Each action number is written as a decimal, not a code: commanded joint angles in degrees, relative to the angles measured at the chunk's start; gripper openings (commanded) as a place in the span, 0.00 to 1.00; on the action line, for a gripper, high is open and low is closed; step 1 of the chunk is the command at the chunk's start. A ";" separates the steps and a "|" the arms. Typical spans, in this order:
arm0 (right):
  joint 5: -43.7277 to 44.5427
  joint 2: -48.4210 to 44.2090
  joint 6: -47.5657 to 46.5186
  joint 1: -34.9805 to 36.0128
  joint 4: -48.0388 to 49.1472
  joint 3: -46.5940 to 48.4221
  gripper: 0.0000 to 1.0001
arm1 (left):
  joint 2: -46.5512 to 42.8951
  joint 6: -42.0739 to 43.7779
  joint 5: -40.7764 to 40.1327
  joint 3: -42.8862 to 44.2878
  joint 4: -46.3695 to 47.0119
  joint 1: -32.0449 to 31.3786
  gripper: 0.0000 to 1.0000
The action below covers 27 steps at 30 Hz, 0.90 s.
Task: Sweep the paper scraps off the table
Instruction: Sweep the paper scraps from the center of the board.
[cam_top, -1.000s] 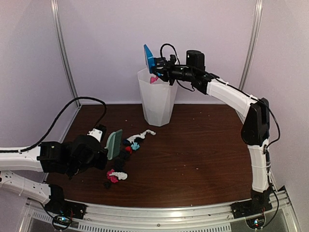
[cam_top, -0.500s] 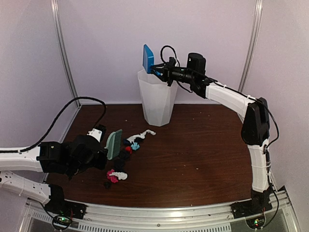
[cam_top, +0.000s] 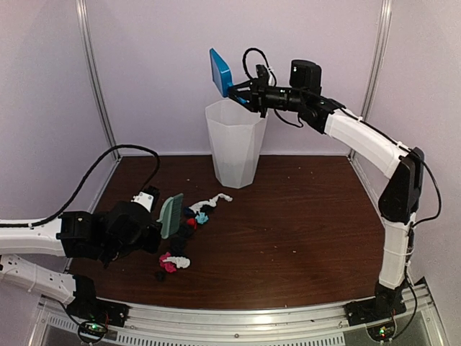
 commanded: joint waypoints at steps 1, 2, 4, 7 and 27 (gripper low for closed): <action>1.35 -6.49 -14.66 2.29 -12.14 -0.09 0.00 | 0.39 -0.83 0.11 0.37 3.88 0.37 0.00; 2.24 -7.74 -16.76 2.79 -14.18 -1.41 0.00 | 0.47 -0.81 -0.01 0.48 4.04 0.41 0.00; 4.18 -10.68 -20.49 3.75 -17.36 -4.75 0.00 | 0.61 -0.96 -0.29 1.13 4.16 0.37 0.00; 7.47 -16.62 -24.57 5.61 -19.39 -12.71 0.00 | 0.96 -0.53 -0.48 2.30 5.93 0.45 0.00; 38.72 -51.98 -33.83 19.13 -21.65 -60.82 0.00 | 20.55 17.11 13.71 18.46 13.64 25.61 0.00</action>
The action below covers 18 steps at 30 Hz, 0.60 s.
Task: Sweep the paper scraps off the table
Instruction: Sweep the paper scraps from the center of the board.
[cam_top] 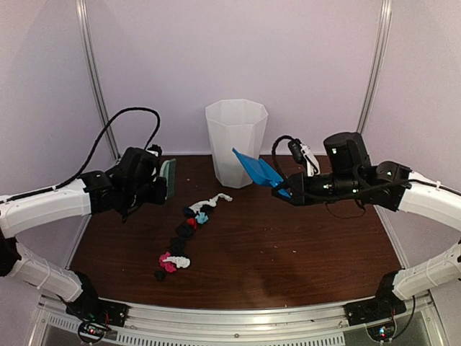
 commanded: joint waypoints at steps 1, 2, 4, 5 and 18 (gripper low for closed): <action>8.38 -6.07 0.50 3.10 2.09 -6.85 0.00 | 6.01 5.82 7.04 4.23 6.26 4.83 0.00; 9.27 -7.27 0.91 3.90 2.06 -8.80 0.00 | 7.62 6.43 7.85 4.88 6.51 5.56 0.00; 10.92 -9.70 2.18 5.21 2.22 -11.77 0.00 | 10.53 7.31 9.31 6.22 7.07 6.86 0.00; 11.79 -10.51 2.65 5.80 2.21 -13.03 0.00 | 11.89 7.75 10.15 6.76 7.22 7.45 0.00; 16.49 -13.37 5.53 10.46 0.92 -20.76 0.00 | 25.74 10.56 21.27 9.26 8.77 10.60 0.00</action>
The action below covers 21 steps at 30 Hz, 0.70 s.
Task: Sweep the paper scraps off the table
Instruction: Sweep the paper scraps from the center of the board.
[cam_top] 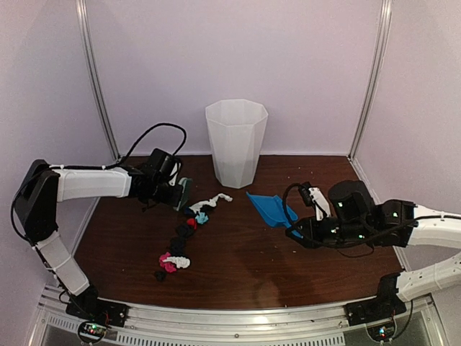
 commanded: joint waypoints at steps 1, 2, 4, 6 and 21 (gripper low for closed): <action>4.05 -1.65 1.34 1.22 0.32 -0.86 0.00 | 2.09 0.61 6.85 0.81 3.47 0.32 0.00; 4.44 -1.87 1.51 1.39 0.07 -0.98 0.00 | 2.30 0.43 7.99 0.34 3.67 0.31 0.00; 4.75 -2.38 1.73 1.70 -0.17 -1.38 0.00 | 2.26 0.08 10.13 -0.97 4.32 0.29 0.00; 5.08 -2.87 1.95 1.92 -0.57 -1.59 0.00 | 2.09 0.02 12.61 -2.08 4.86 0.16 0.00; 8.70 -4.91 4.58 4.30 -4.11 -3.58 0.00 | -1.14 -0.18 14.85 -6.27 3.73 -8.87 0.00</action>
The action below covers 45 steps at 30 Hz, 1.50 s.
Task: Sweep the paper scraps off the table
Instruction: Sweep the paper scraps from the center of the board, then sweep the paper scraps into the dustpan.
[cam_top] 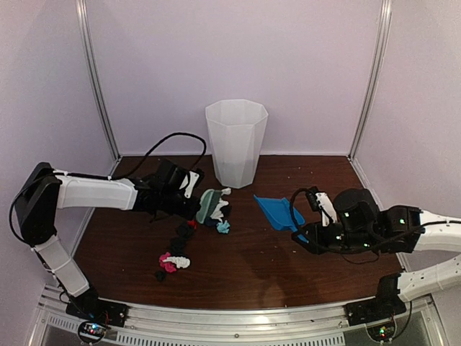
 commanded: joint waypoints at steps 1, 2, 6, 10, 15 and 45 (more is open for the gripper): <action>3.44 -1.18 1.68 1.06 -2.38 -1.74 0.00 | -1.55 -0.48 1.85 -1.96 -4.27 -3.51 0.00; 3.63 -1.18 1.98 1.20 -2.90 -2.07 0.00 | -2.18 -0.74 1.37 -2.08 -4.62 -4.33 0.00; 4.29 -0.73 3.10 2.27 -5.33 -2.87 0.00 | -5.42 -2.33 -0.37 -3.04 -5.52 -7.06 0.00; 5.47 0.13 4.13 3.53 -8.99 -3.06 0.00 | -9.70 -3.53 -1.80 -4.38 -6.13 -8.57 0.00; 6.73 1.83 5.63 5.77 -11.32 -3.06 0.00 | -13.68 -3.92 -8.58 -4.13 -6.98 -8.65 0.00; 6.36 28.87 -1.94 16.18 -14.53 5.66 0.00 | 8.84 15.67 -5.55 12.44 -6.64 -5.10 0.00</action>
